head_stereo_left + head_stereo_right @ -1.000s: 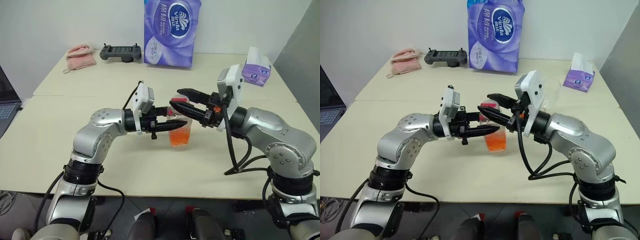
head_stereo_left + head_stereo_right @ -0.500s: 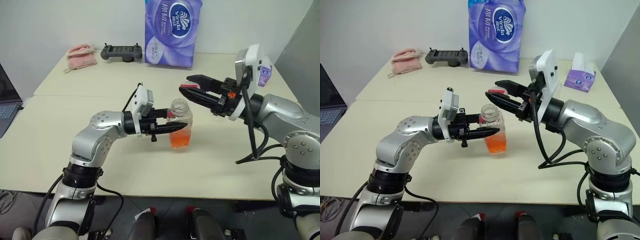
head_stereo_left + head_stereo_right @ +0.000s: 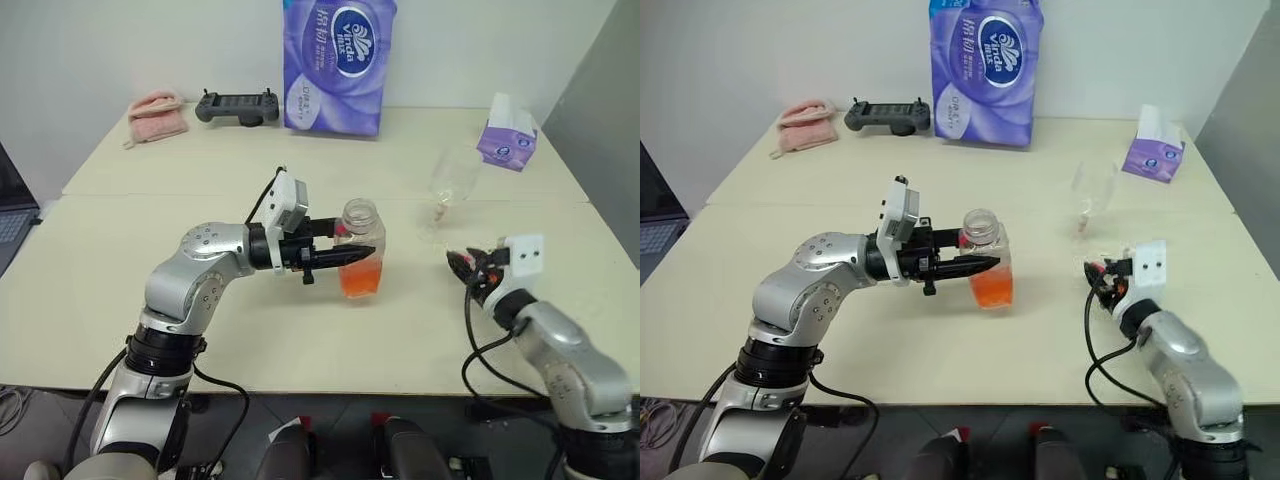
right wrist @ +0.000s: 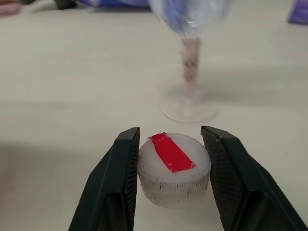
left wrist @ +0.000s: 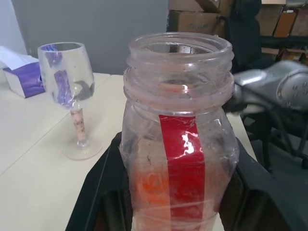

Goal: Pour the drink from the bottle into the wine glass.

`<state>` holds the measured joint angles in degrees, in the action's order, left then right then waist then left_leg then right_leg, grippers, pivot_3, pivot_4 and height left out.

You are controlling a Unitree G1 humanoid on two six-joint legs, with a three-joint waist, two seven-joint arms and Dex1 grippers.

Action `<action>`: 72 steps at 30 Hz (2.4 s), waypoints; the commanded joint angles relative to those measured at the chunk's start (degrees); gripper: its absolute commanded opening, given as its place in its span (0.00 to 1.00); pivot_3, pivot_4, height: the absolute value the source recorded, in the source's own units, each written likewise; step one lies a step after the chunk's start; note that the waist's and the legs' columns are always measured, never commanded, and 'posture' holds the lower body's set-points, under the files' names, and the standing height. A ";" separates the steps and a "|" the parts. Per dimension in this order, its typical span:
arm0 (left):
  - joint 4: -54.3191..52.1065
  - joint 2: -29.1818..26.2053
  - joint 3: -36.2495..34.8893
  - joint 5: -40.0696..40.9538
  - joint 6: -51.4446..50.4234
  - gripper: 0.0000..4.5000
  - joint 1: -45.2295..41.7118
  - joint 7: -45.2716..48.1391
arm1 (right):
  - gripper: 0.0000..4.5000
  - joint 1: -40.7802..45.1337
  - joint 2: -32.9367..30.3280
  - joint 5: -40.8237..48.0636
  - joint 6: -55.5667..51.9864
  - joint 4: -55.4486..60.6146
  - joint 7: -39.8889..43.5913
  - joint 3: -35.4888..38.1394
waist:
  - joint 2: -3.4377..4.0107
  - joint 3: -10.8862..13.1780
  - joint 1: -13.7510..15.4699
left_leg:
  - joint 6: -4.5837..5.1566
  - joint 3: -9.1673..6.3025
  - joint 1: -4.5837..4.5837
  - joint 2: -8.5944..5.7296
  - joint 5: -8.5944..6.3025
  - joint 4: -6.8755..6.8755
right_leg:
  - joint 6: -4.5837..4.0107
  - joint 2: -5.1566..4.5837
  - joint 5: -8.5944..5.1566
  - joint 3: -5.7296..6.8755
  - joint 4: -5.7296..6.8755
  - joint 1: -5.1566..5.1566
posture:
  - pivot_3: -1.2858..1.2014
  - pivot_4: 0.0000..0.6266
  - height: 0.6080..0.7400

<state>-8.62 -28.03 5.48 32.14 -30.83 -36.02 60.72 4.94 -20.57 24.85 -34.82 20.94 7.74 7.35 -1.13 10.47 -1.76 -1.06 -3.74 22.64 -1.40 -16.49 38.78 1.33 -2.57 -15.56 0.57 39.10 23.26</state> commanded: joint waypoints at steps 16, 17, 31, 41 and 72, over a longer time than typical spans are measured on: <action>-0.80 -0.24 -0.73 0.51 -0.11 0.40 -2.08 0.08 | 0.99 -2.53 0.23 -10.55 4.66 -2.15 2.20 -1.07 | 0.02 0.00 0.17 | -0.02 0.02 0.00 -0.01 0.01 0.02 | 0.00 0.02 0.00 -0.03 -0.03 -0.02 | 0.52 0.24 1.00; -0.75 -0.20 -0.74 0.48 -0.11 0.40 -2.09 0.00 | 0.99 -2.65 -0.48 -10.42 4.43 -1.39 2.69 -0.53 | 0.02 0.00 0.18 | -0.02 0.02 0.00 -0.01 0.01 0.02 | 0.00 0.01 0.00 -0.03 -0.03 -0.02 | 0.52 0.24 1.00; 3.17 1.07 -4.35 -0.98 1.03 0.40 -2.54 -6.68 | 0.99 7.66 -23.64 38.53 -14.05 17.85 26.27 13.50 | 0.05 0.03 0.10 | 0.12 0.01 -0.05 0.03 -0.07 0.05 | 0.00 0.03 0.01 0.02 -0.05 -0.09 | 0.52 0.24 1.00; 8.42 4.89 -11.33 -12.55 7.26 0.40 -1.55 -31.20 | 0.99 26.08 -21.26 41.56 -15.06 13.54 17.25 4.42 | 0.02 0.04 0.33 | 0.08 -0.07 0.06 0.02 -0.05 0.09 | 0.03 -0.22 0.04 0.07 -0.09 -0.05 | 0.52 0.24 1.00; 35.76 7.56 -21.30 -16.89 29.64 0.73 -1.97 -40.04 | 1.00 29.29 -14.92 28.40 -10.91 11.47 19.54 -0.81 | 0.01 0.03 1.53 | -0.02 -0.07 0.09 -0.12 0.01 0.13 | 0.03 -0.34 0.07 0.13 -0.06 -0.01 | 0.52 0.24 1.00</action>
<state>27.64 -20.01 -15.94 15.31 -2.44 -36.89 20.31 34.13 -35.18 53.04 -46.45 30.59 27.37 5.38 -1.12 10.50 -0.23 -1.08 -3.81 22.73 -1.52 -16.48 38.91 1.37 -2.92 -15.49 0.69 39.03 23.25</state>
